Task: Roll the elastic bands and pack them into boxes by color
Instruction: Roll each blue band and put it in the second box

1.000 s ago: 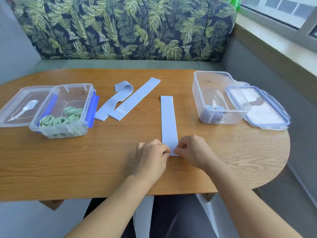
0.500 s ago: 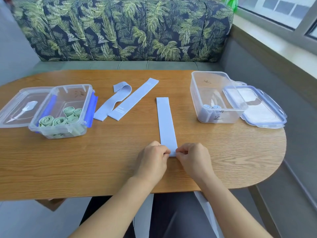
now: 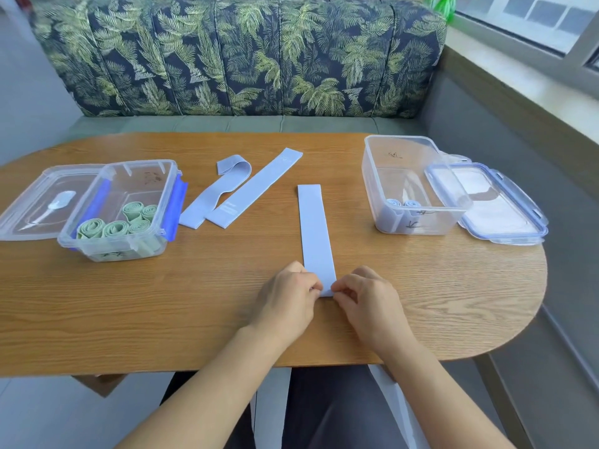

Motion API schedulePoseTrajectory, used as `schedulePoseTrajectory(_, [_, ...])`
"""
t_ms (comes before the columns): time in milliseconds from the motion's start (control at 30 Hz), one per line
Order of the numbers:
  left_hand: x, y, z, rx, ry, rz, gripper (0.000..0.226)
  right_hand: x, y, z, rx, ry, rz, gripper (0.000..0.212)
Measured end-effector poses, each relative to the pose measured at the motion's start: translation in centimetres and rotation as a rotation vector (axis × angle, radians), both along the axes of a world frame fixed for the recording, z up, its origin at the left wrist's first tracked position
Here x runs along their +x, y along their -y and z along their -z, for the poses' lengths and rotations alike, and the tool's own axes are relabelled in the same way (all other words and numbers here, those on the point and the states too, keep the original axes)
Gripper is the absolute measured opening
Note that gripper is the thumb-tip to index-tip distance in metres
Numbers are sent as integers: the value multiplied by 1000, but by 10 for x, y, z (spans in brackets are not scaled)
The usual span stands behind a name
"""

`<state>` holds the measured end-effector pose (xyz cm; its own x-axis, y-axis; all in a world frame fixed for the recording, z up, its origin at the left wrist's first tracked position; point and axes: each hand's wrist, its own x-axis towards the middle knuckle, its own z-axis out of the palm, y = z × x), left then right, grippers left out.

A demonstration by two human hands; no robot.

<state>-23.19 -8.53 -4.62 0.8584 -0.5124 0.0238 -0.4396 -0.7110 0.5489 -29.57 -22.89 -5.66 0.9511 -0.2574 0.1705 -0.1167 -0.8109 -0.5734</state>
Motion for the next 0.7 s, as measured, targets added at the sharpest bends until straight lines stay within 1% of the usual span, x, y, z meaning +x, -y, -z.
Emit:
schedulePoseTrajectory(200, [3,0,2,-19,-9,0,18,10,4,-5,-5,-108,-27,17])
schedulePoseTrajectory(333, [4,0,0,-4,1,-8,18,18,5,-11,35,-203,-3,18])
schedulePoseTrajectory(433, [6,1,-4,-10,31,-36,11,24,6,-14,75,-263,38,17])
schedulePoseTrajectory(500, [8,3,-6,-12,23,-61,8,29,7,-15,76,-289,60,17])
schedulePoseTrajectory(700, [17,11,-8,12,-31,-140,11,38,7,-17,112,-322,112,16])
